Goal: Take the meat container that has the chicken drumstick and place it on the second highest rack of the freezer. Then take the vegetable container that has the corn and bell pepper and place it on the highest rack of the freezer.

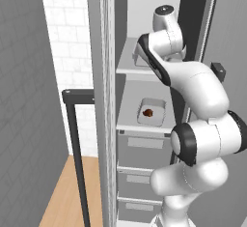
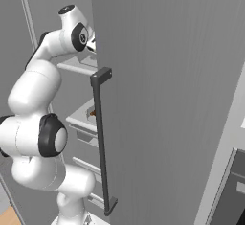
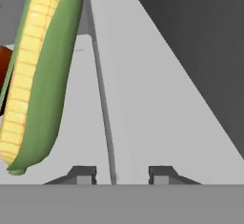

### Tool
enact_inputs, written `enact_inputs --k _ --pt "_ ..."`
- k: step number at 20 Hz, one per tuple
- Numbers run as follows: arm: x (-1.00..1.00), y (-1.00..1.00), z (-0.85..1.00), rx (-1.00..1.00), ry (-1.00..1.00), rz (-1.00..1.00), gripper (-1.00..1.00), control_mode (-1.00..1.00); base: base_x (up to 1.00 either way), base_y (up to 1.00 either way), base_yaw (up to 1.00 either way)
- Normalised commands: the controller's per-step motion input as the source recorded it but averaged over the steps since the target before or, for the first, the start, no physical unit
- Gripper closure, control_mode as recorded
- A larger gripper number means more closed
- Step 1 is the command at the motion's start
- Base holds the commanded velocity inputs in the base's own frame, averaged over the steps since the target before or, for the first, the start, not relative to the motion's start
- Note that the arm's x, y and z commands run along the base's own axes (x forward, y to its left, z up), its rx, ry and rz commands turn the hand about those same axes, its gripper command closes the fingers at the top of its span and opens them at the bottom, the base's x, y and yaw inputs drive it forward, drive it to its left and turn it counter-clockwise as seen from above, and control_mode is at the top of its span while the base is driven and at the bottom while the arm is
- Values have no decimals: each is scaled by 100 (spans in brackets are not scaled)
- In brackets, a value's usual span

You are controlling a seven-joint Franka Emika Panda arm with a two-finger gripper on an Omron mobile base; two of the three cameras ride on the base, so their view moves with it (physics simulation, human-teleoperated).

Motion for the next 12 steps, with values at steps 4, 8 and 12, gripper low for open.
enact_inputs --k 4,8,12 --pt "2 0 0 0 -2 0 -100 -100 0 0 0" --pt "17 0 4 0 -9 0 -100 -100 0 0 0" --pt "10 0 7 0 -14 0 -100 -100 0 0 0"
